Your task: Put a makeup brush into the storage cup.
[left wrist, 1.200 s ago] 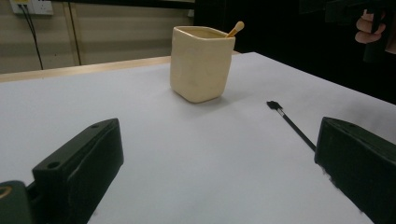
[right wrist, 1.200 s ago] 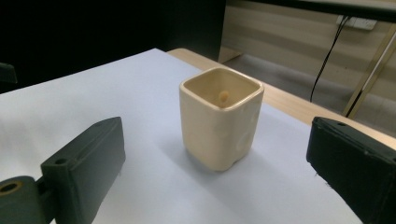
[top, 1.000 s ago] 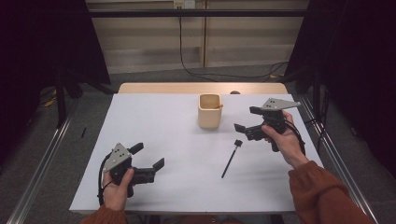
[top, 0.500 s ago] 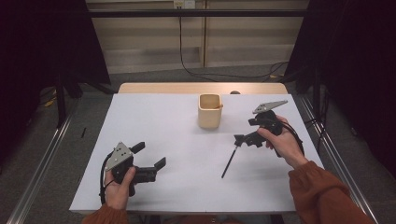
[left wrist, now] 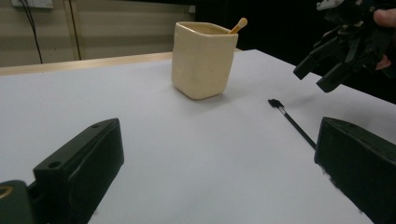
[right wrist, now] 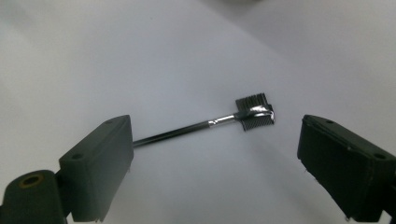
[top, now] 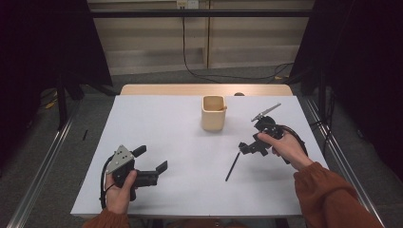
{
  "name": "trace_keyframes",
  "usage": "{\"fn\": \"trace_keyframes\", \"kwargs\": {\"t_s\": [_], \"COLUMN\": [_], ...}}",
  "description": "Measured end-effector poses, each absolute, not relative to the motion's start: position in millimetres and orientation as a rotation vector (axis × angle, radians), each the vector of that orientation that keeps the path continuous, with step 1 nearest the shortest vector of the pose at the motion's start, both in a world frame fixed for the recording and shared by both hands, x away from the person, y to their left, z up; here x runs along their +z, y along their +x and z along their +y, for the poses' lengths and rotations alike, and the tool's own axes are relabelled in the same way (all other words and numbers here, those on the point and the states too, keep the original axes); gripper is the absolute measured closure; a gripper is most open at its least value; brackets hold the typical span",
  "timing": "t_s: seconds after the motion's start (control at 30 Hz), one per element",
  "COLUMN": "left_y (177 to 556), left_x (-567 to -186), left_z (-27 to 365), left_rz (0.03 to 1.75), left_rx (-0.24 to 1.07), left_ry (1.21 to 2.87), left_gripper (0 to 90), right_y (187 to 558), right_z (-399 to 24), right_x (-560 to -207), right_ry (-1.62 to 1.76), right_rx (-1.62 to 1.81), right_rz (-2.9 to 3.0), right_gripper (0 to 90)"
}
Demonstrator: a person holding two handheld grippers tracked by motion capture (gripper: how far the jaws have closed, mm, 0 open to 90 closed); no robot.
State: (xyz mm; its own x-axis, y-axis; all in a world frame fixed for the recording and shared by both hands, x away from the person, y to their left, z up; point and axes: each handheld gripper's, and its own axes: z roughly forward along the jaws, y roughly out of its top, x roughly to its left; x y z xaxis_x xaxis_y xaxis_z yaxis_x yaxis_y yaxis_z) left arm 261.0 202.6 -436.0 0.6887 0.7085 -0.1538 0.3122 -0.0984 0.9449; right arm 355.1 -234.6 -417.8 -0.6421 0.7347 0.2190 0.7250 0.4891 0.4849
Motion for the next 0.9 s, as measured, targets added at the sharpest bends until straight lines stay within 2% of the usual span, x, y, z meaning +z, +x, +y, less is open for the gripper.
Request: {"fn": "trace_keyframes", "kwargs": {"t_s": [0.47,0.9], "left_y": [262.7,263.1], "left_x": [-437.2,-437.4], "left_z": [203.7,204.3], "left_rz": [0.842,0.847], "left_rx": [0.407,0.405], "left_ry": [1.699,1.698], "left_gripper": [1.6,1.7], "right_y": [358.3,357.5], "right_z": [-232.1,-215.6], "right_x": [-425.3,-431.1], "right_ry": [1.397,1.363], "right_rx": [0.684,0.601], "right_rz": [2.805,2.877], "right_gripper": [14.2,9.0]}}
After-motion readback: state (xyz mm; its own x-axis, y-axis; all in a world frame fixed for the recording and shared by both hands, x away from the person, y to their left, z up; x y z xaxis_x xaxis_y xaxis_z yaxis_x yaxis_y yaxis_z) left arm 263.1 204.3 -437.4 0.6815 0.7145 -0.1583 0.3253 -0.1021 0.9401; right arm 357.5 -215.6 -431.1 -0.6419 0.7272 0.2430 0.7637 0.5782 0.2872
